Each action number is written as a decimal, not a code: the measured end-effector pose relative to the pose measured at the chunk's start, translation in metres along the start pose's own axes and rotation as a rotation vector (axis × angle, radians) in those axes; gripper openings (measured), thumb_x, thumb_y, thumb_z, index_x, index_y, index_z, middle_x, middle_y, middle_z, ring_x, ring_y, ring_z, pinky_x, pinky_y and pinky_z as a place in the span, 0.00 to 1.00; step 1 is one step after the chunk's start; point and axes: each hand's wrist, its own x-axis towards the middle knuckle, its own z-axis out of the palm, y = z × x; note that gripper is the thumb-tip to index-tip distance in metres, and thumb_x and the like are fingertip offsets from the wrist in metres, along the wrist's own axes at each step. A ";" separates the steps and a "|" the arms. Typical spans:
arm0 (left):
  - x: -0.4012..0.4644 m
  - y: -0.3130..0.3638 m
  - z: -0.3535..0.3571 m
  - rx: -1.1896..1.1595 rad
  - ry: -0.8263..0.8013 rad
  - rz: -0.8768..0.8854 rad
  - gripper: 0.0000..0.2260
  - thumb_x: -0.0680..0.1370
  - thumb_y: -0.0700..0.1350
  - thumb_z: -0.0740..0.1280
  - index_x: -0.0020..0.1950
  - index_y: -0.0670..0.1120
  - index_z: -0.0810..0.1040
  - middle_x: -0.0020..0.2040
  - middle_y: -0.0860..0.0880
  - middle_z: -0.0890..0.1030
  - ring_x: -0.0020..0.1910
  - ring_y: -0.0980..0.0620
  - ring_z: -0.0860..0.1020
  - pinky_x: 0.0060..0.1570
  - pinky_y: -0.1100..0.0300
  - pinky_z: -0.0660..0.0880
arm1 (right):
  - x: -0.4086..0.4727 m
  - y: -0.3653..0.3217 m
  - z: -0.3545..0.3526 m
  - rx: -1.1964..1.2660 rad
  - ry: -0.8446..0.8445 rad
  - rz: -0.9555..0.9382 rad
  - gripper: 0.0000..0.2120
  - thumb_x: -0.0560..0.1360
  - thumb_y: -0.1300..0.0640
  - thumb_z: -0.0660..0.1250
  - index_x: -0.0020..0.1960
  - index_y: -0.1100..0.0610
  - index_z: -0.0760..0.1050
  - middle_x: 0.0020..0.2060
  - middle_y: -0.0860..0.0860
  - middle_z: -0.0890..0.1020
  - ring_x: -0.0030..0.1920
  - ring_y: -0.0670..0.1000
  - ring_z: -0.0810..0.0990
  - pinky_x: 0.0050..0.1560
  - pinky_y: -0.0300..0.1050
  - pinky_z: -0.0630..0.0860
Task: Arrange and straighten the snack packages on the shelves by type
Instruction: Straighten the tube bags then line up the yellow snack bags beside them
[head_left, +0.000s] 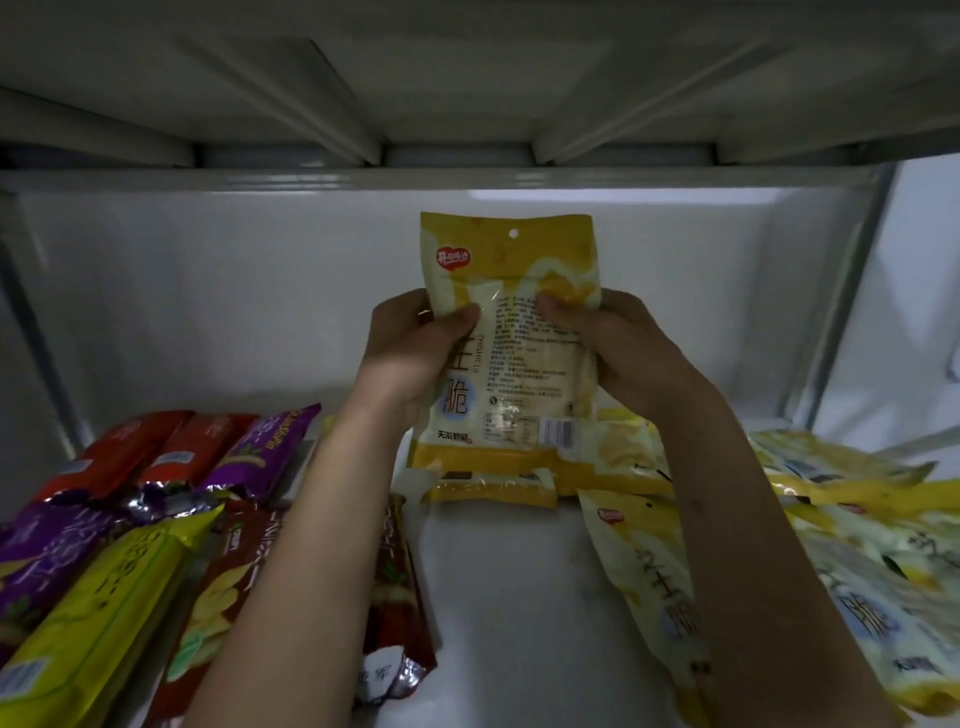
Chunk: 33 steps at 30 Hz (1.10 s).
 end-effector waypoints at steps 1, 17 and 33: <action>0.000 0.000 0.000 -0.011 -0.002 -0.002 0.06 0.79 0.38 0.73 0.56 0.41 0.85 0.47 0.45 0.89 0.45 0.46 0.88 0.45 0.52 0.85 | 0.000 0.001 -0.004 -0.053 -0.023 0.008 0.14 0.78 0.56 0.74 0.61 0.61 0.83 0.55 0.54 0.88 0.57 0.54 0.87 0.61 0.54 0.82; 0.019 -0.008 -0.010 -0.042 -0.072 -0.015 0.08 0.79 0.37 0.73 0.58 0.38 0.84 0.50 0.43 0.88 0.50 0.44 0.88 0.55 0.44 0.84 | 0.012 0.003 0.002 0.050 0.068 -0.062 0.13 0.78 0.59 0.73 0.61 0.61 0.83 0.56 0.56 0.88 0.57 0.56 0.87 0.60 0.55 0.83; 0.016 -0.017 -0.006 0.044 -0.139 -0.032 0.09 0.78 0.44 0.75 0.58 0.43 0.85 0.52 0.46 0.89 0.50 0.47 0.88 0.56 0.47 0.84 | 0.015 0.018 -0.007 -0.156 -0.043 -0.064 0.19 0.72 0.49 0.76 0.59 0.57 0.85 0.54 0.53 0.88 0.56 0.54 0.88 0.59 0.55 0.83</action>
